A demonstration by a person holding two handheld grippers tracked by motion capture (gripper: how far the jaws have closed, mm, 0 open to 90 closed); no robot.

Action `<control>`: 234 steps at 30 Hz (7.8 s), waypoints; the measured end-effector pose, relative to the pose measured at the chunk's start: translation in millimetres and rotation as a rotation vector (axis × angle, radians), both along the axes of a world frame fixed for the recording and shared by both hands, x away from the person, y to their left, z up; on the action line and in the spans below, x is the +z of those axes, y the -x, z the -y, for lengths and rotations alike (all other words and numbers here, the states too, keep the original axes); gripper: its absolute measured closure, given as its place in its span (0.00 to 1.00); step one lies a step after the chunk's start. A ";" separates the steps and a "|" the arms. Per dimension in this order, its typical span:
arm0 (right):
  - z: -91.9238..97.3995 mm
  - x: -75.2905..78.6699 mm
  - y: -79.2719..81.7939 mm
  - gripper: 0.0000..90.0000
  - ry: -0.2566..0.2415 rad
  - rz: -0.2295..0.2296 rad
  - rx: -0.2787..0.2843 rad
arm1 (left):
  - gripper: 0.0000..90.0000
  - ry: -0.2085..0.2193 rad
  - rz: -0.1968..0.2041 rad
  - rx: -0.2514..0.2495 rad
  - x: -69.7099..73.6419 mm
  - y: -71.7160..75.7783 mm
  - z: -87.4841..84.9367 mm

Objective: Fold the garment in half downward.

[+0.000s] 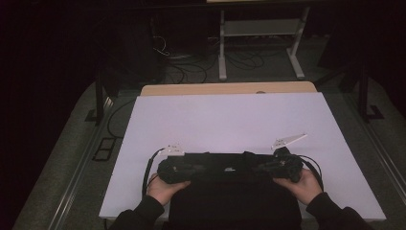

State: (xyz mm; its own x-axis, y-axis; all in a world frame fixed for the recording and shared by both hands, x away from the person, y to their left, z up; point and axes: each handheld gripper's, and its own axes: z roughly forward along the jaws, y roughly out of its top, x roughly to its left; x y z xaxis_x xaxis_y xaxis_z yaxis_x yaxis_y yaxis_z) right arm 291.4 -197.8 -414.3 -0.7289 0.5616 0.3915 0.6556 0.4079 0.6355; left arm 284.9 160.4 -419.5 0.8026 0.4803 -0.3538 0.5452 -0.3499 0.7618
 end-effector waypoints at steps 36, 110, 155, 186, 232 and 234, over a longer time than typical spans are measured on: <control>-0.5 -13.4 34.7 0.86 0.067 -0.094 0.019 | 0.83 -0.110 -0.104 -0.039 -12.3 31.6 0.9; 88.7 33.5 -9.8 0.00 0.057 0.049 -0.217 | 0.00 -0.087 0.000 0.048 26.9 -19.2 -52.2; 99.5 0.9 -56.8 0.00 0.117 0.044 -0.246 | 0.00 -0.084 0.006 0.160 -1.3 -72.4 -63.6; 98.6 -16.7 -57.7 0.42 0.145 0.031 -0.161 | 0.17 -0.110 -0.057 0.098 -23.6 -79.5 -62.7; 90.6 -28.4 -55.2 0.95 0.140 -0.061 -0.150 | 0.95 -0.246 0.085 0.088 -14.3 -66.1 -54.0; 90.7 -27.7 -54.6 0.95 0.141 -0.057 -0.159 | 0.95 -0.261 0.111 0.108 -12.0 -65.3 -53.5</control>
